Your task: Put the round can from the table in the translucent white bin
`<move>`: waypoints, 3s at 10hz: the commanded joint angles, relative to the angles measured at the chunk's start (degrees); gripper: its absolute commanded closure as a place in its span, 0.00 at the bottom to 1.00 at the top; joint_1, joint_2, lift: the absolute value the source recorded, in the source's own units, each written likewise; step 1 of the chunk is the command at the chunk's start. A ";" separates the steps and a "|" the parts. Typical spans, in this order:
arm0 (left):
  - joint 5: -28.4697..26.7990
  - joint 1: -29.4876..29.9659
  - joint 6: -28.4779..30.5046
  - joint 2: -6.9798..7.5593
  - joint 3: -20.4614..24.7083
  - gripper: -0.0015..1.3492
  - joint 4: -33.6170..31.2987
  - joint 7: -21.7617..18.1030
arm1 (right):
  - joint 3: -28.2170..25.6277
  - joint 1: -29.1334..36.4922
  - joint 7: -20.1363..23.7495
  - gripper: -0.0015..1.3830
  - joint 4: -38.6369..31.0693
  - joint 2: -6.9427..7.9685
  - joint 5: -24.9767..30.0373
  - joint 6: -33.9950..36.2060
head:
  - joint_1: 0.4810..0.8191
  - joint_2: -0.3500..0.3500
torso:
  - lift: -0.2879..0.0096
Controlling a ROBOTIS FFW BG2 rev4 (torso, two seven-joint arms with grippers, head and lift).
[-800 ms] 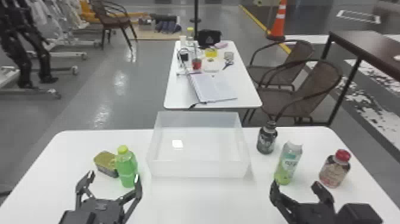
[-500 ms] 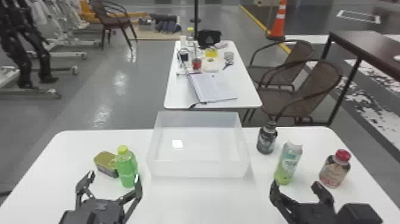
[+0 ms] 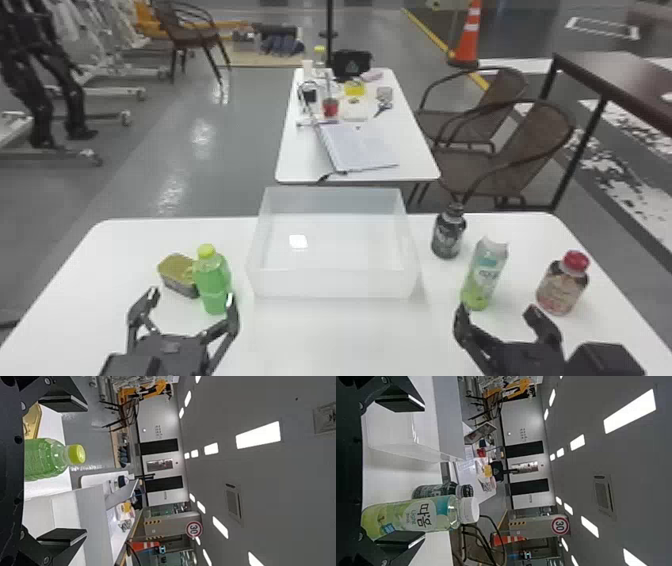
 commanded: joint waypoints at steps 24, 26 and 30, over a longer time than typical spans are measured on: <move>0.26 0.53 0.08 -0.15 0.88 0.14 0.00 0.62 | -9.04 9.49 -10.46 0.12 -12.03 0.09 -10.18 39.20 | 0.20 0.50 | 0.63; 0.44 0.62 -0.18 -0.15 0.88 0.14 0.00 0.79 | -10.18 7.38 -9.05 0.12 -10.45 0.09 -8.95 38.85 | 0.20 0.50 | 0.63; 0.53 0.79 -0.80 -0.15 1.14 0.14 0.09 1.15 | -11.59 2.63 -8.00 0.12 -7.46 -0.18 -8.51 37.62 | 0.20 0.50 | 0.63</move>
